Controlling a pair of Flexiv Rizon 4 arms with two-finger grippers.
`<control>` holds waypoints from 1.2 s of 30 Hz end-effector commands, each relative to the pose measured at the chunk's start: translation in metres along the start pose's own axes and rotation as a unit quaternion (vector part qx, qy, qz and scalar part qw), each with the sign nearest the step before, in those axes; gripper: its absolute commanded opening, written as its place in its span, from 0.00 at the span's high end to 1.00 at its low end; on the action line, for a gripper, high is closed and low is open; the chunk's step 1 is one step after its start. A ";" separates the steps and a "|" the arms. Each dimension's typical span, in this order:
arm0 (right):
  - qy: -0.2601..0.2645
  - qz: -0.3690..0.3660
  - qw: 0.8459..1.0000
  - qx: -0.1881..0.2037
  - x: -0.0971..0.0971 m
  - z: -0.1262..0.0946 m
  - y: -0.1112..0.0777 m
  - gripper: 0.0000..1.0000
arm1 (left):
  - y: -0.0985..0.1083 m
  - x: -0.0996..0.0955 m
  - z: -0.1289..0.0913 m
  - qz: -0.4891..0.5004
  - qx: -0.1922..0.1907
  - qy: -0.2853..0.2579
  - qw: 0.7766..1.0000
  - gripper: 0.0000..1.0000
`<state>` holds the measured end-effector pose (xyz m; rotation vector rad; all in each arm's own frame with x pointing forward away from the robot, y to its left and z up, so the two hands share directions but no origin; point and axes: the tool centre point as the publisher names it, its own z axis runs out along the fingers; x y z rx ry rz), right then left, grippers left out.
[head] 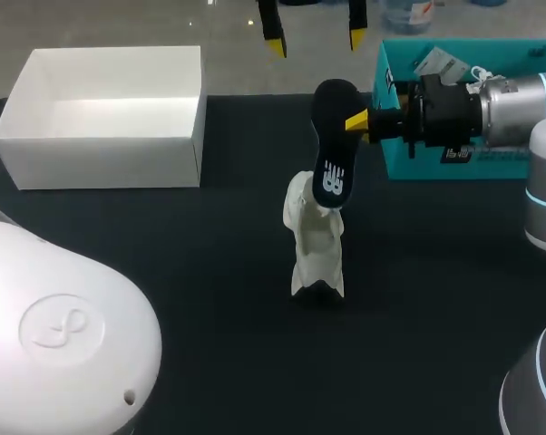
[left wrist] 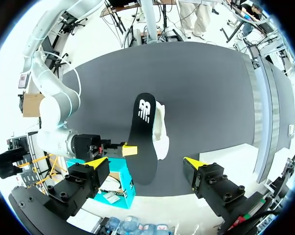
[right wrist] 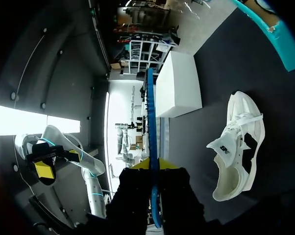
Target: Take the shoe out of the shoebox, open the shoe tongue, remove and reinsert the insole, then place the shoe into the shoebox
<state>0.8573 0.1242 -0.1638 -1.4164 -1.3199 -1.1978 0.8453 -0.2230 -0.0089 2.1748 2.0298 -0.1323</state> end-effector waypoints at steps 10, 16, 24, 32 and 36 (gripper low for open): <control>0.001 -0.001 1.000 0.009 0.001 0.000 -0.006 1.00 | 0.000 -0.004 0.000 0.005 -0.007 0.004 1.000 0.00; 0.001 -0.002 1.000 0.012 0.002 0.001 -0.006 1.00 | -0.001 -0.005 -0.001 0.006 -0.009 0.002 1.000 0.00; 0.000 -0.001 1.000 0.014 0.002 0.001 -0.007 1.00 | -0.002 -0.003 0.000 0.009 -0.006 -0.055 0.998 0.00; 0.003 -0.004 1.000 0.012 0.009 -0.008 -0.007 1.00 | -0.003 0.010 0.012 0.004 -0.003 -0.202 0.979 0.00; 0.002 -0.005 1.000 0.010 0.010 -0.011 -0.005 1.00 | -0.003 0.019 0.017 -0.009 -0.013 -0.260 0.965 0.00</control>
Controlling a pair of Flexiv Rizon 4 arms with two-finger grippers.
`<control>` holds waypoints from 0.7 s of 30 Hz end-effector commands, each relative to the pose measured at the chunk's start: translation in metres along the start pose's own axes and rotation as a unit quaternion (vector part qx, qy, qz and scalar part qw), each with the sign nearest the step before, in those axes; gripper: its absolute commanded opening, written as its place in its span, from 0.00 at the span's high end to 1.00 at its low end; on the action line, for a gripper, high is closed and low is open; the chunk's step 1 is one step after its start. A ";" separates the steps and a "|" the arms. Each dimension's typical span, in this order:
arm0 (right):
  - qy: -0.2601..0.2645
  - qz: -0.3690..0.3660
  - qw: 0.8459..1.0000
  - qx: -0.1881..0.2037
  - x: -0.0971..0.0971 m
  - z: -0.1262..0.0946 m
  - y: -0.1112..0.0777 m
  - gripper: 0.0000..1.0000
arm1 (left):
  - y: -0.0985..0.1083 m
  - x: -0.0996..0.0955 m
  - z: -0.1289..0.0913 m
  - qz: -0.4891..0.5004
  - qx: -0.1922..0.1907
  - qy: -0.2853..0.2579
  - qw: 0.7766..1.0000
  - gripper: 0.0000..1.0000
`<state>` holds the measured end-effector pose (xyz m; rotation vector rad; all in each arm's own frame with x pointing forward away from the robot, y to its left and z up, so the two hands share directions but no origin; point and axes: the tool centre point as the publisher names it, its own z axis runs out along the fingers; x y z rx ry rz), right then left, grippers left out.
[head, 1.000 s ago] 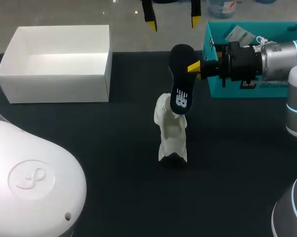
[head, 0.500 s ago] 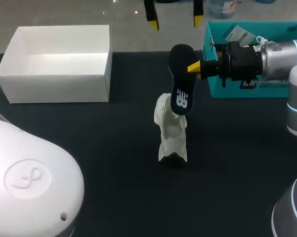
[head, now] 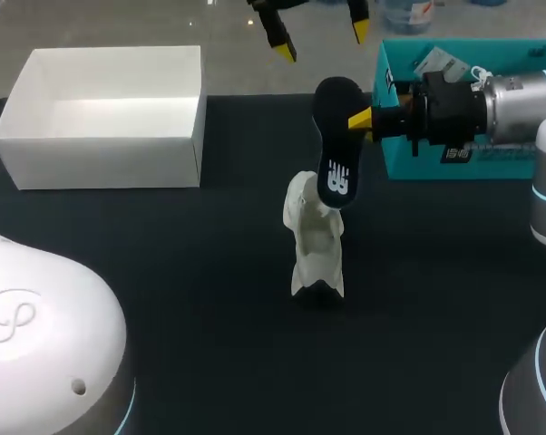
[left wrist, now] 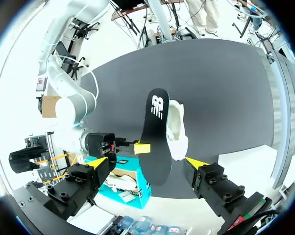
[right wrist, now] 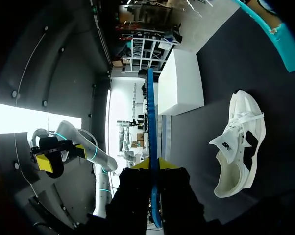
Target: Take the shoe out of the shoebox, open the shoe tongue, remove and reinsert the insole, then place the shoe into the shoebox
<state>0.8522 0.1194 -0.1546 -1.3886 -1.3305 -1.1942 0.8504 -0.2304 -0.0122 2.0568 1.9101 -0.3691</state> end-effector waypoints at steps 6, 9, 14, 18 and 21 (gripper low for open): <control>-0.006 0.003 1.000 0.001 0.004 -0.006 0.003 1.00 | -0.007 0.033 0.010 -0.018 -0.031 -0.227 0.973 0.00; -0.008 0.003 1.000 0.003 0.005 -0.007 0.004 1.00 | -0.006 0.035 0.012 -0.016 -0.037 -0.264 0.964 0.00; -0.007 0.009 1.000 0.005 0.008 -0.009 0.007 1.00 | -0.004 0.039 0.019 -0.021 -0.050 -0.317 0.947 0.00; 0.004 0.013 1.000 0.002 0.012 -0.012 0.009 1.00 | -0.004 0.042 0.026 -0.032 -0.054 -0.360 0.931 0.00; 0.007 0.014 1.000 -0.001 0.015 -0.015 0.010 1.00 | -0.004 0.042 0.031 -0.024 -0.060 -0.389 0.919 0.00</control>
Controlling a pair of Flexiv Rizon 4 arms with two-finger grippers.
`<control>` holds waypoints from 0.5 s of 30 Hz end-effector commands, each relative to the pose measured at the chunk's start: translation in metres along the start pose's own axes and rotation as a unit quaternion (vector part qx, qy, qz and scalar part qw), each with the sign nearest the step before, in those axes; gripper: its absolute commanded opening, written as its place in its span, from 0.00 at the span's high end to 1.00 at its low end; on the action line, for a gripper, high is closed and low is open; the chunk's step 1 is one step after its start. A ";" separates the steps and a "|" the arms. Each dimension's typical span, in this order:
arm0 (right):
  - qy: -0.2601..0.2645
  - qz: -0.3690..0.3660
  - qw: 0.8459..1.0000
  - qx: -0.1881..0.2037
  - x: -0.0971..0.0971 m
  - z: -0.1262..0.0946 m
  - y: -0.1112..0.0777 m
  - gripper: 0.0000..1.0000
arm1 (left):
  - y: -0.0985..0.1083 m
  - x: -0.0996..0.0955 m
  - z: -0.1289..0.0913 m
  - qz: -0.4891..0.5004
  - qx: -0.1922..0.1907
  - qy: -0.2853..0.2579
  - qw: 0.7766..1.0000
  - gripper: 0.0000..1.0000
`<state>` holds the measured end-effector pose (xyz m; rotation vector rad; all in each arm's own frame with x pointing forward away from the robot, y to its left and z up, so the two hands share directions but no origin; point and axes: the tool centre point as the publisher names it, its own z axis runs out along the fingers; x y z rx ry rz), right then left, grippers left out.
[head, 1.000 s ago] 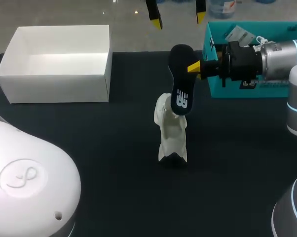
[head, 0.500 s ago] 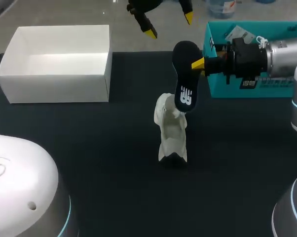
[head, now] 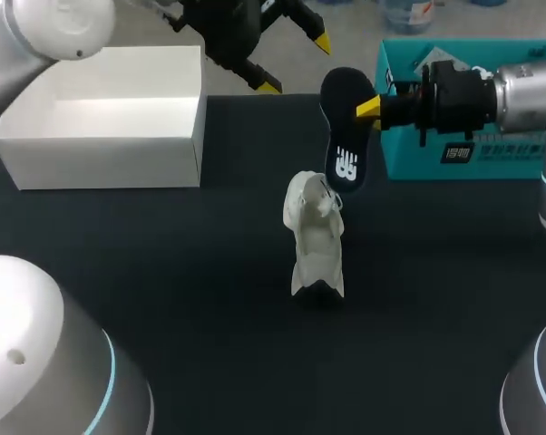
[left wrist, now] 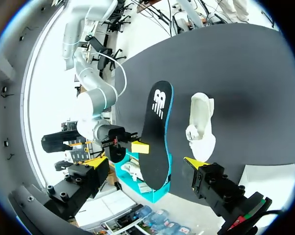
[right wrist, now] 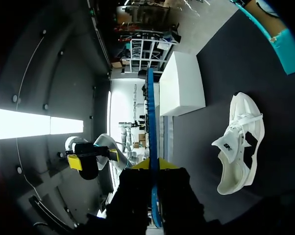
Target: Take the shoe out of the shoebox, open the shoe tongue, remove and reinsert the insole, then place the shoe into the shoebox
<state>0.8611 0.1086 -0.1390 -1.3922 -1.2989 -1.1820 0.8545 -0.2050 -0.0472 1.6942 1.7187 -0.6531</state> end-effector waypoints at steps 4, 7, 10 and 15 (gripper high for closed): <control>-0.002 0.000 1.000 -0.001 0.006 -0.002 0.002 1.00 | -0.003 0.009 0.011 -0.007 -0.018 -0.232 0.973 0.00; -0.004 -0.002 1.000 0.000 0.010 -0.002 0.004 1.00 | -0.002 0.010 0.014 -0.034 -0.029 -0.260 0.965 0.00; -0.004 -0.004 1.000 0.000 0.013 -0.003 0.006 1.00 | -0.001 0.010 0.017 -0.045 -0.025 -0.280 0.959 0.00; -0.005 -0.004 1.000 -0.001 0.018 -0.004 0.007 1.00 | -0.003 0.011 0.022 -0.031 -0.007 -0.307 0.951 0.00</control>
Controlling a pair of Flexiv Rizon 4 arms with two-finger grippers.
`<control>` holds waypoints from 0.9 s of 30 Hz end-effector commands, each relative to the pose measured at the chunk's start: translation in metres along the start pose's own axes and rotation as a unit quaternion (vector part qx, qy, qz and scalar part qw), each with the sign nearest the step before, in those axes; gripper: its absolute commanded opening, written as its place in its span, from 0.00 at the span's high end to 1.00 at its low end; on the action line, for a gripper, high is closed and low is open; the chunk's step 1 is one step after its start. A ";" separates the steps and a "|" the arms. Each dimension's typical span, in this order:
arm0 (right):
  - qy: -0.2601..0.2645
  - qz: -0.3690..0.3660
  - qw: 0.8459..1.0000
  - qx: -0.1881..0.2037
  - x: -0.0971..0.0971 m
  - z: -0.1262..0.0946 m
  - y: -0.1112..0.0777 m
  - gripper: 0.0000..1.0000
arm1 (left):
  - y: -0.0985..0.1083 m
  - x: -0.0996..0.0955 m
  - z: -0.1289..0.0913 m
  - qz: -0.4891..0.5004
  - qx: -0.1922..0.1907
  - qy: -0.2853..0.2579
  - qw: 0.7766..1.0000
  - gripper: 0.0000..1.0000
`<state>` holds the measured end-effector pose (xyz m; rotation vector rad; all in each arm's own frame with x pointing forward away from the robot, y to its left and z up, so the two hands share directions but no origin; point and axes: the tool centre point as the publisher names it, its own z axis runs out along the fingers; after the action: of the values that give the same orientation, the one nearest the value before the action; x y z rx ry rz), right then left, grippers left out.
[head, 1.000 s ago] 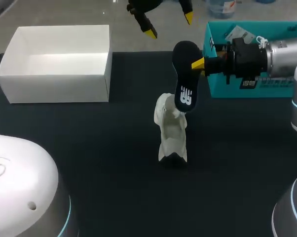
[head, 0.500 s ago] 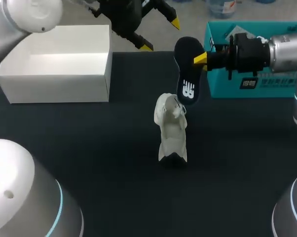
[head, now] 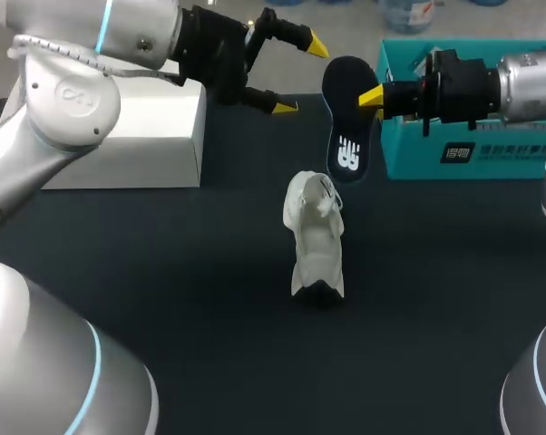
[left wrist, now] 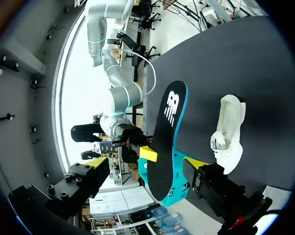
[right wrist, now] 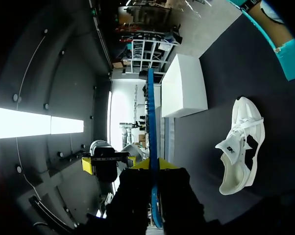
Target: Take the shoe out of the shoebox, open the shoe tongue, remove and reinsert the insole, then place the shoe into the shoebox
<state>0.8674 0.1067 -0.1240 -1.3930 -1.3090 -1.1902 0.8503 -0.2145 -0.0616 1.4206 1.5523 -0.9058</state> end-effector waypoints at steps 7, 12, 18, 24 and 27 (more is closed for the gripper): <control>0.000 0.000 1.000 0.005 0.012 0.000 0.002 1.00 | 0.006 0.021 0.011 0.029 0.004 -0.148 0.989 0.00; 0.008 0.000 1.000 0.012 0.017 0.005 0.002 1.00 | 0.010 0.024 0.018 0.048 -0.007 -0.148 0.988 0.00; 0.019 0.001 1.000 0.023 0.018 0.016 -0.002 1.00 | 0.017 0.021 0.033 0.055 -0.006 -0.168 0.984 0.00; 0.022 0.004 0.999 0.027 0.016 0.021 -0.006 1.00 | 0.023 0.016 0.043 0.070 0.002 -0.182 0.981 0.20; 0.022 0.006 0.999 0.025 0.015 0.019 -0.007 1.00 | 0.026 0.016 0.044 0.075 0.002 -0.187 0.979 0.43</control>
<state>0.8629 0.1290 -0.1118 -1.3254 -1.2896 -1.1659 0.8730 -0.2396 -0.0906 1.2769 1.1810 -0.9993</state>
